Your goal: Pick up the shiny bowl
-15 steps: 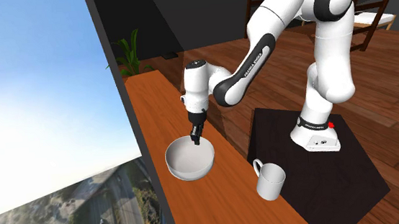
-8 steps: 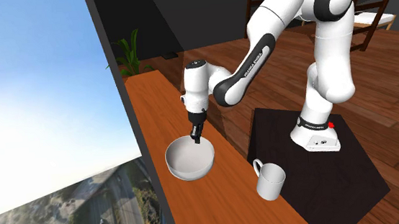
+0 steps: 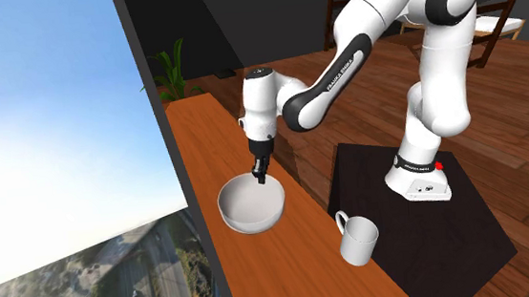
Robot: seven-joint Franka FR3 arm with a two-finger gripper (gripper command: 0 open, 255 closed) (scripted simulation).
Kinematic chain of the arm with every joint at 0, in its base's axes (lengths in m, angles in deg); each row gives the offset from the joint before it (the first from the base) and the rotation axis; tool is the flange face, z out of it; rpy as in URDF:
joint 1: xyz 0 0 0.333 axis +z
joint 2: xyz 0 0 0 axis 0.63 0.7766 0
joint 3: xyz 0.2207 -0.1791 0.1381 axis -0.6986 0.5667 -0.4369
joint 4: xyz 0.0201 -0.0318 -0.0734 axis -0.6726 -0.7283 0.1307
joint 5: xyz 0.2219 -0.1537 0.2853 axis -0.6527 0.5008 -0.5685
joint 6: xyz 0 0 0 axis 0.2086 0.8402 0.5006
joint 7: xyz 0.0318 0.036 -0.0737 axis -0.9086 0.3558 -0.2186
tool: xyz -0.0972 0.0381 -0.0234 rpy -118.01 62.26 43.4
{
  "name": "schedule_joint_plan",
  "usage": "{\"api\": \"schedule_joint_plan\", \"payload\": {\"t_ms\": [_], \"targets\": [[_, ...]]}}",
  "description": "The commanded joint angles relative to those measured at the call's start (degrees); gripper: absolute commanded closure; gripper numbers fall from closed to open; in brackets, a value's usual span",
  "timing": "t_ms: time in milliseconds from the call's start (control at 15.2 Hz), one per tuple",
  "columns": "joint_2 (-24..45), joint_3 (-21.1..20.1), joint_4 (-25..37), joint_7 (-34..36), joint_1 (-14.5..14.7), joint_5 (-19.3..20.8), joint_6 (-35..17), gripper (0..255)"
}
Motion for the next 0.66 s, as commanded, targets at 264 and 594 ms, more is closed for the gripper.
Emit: {"api": "schedule_joint_plan", "payload": {"t_ms": [264,594], "targets": [[-2.76,-0.31,1.83,-0.99,-0.32,-1.46,4.37,255],[-4.1,-0.4,2.85,-1.41,-0.44,-2.12,6.64,255]]}}
